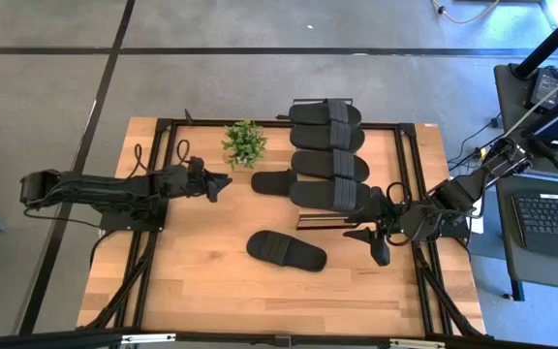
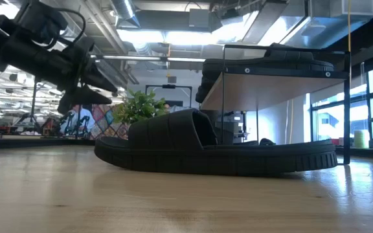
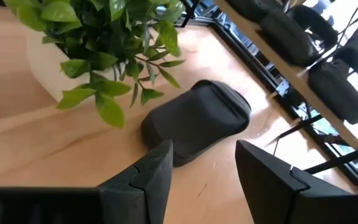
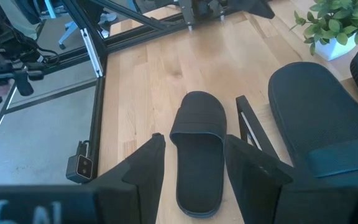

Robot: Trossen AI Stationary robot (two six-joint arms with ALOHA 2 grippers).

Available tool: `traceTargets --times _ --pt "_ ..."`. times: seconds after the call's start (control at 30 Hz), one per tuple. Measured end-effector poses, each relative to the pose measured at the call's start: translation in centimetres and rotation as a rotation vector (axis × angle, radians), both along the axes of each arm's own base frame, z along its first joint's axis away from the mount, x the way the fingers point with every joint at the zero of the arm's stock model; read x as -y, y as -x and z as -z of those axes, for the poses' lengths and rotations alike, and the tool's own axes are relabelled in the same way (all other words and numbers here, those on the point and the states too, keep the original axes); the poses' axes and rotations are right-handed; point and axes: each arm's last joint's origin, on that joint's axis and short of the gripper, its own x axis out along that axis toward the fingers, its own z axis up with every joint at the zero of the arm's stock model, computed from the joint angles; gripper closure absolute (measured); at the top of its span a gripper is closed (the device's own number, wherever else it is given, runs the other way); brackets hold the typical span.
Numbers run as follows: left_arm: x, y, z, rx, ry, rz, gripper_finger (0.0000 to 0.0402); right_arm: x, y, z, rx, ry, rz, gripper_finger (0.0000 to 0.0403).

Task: Pick and place slides into the shelf
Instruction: Put the black slide under the shelf

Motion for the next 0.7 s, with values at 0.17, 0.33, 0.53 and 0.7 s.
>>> traceTargets --times 0.17,0.33,0.53,0.7 --pt "-0.1 -0.2 0.5 -0.026 0.024 -0.025 0.0235 0.0 0.0 0.0 0.0 0.0 0.0 0.0236" --pt "-0.2 -0.5 1.3 -0.07 0.059 -0.034 0.0235 0.0 0.0 0.0 0.006 0.011 0.014 0.0236" --pt "-0.3 -1.3 1.6 -0.05 0.054 -0.034 0.0235 0.2 -0.1 0.0 0.01 0.02 0.031 0.0236" --pt "-0.5 -1.9 2.6 -0.094 0.062 -0.033 0.0235 0.2 -0.1 0.0 0.01 0.02 0.032 0.0236"
